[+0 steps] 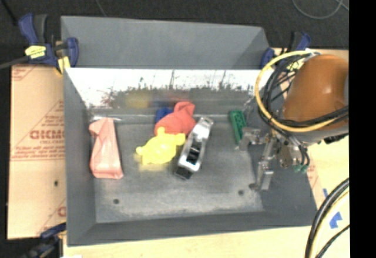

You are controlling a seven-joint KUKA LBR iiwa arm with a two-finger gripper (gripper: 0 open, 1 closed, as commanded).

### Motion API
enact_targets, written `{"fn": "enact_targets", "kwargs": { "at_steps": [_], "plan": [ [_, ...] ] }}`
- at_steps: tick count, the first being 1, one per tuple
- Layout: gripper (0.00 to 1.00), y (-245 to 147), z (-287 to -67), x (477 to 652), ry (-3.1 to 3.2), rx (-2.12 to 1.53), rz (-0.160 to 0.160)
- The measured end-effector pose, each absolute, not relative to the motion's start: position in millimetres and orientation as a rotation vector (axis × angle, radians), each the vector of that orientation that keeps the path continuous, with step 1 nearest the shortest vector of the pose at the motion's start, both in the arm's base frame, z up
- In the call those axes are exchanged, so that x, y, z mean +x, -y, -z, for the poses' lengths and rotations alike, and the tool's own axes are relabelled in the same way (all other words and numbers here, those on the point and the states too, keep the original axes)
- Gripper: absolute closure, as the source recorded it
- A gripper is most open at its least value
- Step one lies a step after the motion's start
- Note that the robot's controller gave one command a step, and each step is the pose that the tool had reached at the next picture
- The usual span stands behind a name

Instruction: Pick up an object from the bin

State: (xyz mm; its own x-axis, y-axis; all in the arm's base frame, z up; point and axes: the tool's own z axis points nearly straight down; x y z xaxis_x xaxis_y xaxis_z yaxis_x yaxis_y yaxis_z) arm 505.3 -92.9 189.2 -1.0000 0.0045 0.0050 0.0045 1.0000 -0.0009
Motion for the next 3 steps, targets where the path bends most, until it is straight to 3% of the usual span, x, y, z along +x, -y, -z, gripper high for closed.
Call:
{"fn": "enact_targets", "kwargs": {
  "at_steps": [1, 2, 3],
  "plan": [
    [0.00, 92.6, -193.5, 507.0, 3.145, -0.002, -0.003],
    [0.00, 36.1, -147.1, 523.8, 3.147, 0.015, -0.003],
    [0.00, 9.5, -134.7, 564.6, 3.137, 0.165, -0.002]
  ]
}}
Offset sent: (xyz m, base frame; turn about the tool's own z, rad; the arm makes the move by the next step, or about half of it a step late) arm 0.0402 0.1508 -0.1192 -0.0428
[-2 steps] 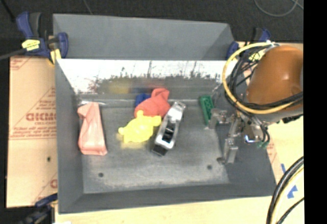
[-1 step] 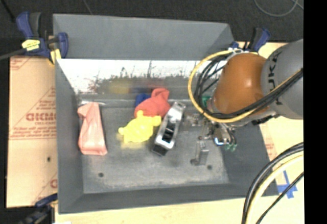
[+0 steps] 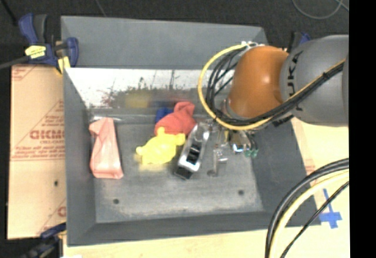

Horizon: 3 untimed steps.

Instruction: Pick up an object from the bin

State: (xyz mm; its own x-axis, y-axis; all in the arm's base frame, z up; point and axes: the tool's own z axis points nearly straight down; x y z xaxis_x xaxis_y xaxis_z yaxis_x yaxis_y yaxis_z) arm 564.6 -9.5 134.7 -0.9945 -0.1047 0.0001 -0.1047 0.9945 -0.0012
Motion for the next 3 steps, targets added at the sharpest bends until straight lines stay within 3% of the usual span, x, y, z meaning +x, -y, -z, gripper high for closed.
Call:
{"fn": "enact_targets", "kwargs": {
  "at_steps": [1, 2, 3],
  "plan": [
    [0.00, -15.6, -128.7, 587.1, 3.136, 0.301, -0.009],
    [0.00, -10.3, -81.1, 601.0, 3.092, 0.598, -0.005],
    [1.00, -27.3, -73.8, 609.2, 2.978, 1.043, -0.021]
  ]
}}
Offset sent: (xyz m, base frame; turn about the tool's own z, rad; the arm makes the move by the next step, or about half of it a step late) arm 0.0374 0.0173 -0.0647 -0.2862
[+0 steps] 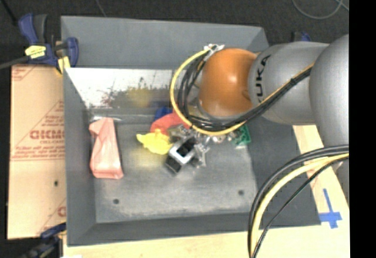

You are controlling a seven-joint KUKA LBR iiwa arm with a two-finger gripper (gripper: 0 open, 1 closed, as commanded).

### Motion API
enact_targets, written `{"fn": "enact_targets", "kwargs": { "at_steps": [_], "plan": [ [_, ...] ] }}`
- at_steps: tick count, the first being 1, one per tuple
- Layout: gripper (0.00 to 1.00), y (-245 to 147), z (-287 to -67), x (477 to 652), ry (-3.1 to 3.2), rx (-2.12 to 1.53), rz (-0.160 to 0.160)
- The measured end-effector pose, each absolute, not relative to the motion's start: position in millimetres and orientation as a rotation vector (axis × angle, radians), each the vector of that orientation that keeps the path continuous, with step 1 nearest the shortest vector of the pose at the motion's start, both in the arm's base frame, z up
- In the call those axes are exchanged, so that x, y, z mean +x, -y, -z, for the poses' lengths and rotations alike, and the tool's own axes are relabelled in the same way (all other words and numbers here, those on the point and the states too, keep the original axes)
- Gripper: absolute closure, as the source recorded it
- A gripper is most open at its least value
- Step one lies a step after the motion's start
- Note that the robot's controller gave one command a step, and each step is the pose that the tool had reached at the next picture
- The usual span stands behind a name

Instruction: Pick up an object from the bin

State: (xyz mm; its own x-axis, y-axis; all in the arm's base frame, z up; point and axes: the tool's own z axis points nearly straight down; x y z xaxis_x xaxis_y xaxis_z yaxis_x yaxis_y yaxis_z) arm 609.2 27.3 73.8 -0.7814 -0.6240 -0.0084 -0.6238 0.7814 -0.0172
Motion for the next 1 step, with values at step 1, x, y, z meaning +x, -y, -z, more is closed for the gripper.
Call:
{"fn": "enact_targets", "kwargs": {
  "at_steps": [1],
  "plan": [
    [1.00, -27.2, -73.7, 609.2, -2.952, -1.033, 0.021]
  ]
}}
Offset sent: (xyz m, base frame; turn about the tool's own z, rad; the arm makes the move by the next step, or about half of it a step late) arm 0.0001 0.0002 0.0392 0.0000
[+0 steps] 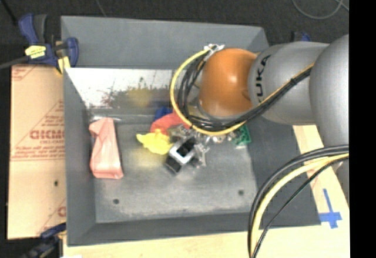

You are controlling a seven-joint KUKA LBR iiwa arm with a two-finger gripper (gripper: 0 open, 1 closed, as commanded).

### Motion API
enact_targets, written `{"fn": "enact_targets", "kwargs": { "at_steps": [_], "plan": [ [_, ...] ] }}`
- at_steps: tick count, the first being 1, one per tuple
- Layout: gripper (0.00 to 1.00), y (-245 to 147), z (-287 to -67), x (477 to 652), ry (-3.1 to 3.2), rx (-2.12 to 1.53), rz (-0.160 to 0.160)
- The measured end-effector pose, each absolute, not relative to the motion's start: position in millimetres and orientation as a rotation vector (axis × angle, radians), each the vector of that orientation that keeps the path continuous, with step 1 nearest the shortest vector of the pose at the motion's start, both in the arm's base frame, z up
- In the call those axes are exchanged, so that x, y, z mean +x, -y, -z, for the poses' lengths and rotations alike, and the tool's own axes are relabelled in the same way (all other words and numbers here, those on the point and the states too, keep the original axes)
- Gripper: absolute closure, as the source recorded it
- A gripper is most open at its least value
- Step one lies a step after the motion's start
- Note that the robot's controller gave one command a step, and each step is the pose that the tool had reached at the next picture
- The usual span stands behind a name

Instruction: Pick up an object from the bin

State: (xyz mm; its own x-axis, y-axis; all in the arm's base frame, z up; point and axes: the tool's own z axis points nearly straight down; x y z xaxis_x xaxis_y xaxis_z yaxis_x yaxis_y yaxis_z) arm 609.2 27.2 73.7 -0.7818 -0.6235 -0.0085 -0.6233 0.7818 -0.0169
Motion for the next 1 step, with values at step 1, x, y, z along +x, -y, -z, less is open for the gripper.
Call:
{"fn": "enact_targets", "kwargs": {
  "at_steps": [1],
  "plan": [
    [1.00, -26.9, -77.3, 608.5, -2.953, -1.032, 0.020]
  ]
}}
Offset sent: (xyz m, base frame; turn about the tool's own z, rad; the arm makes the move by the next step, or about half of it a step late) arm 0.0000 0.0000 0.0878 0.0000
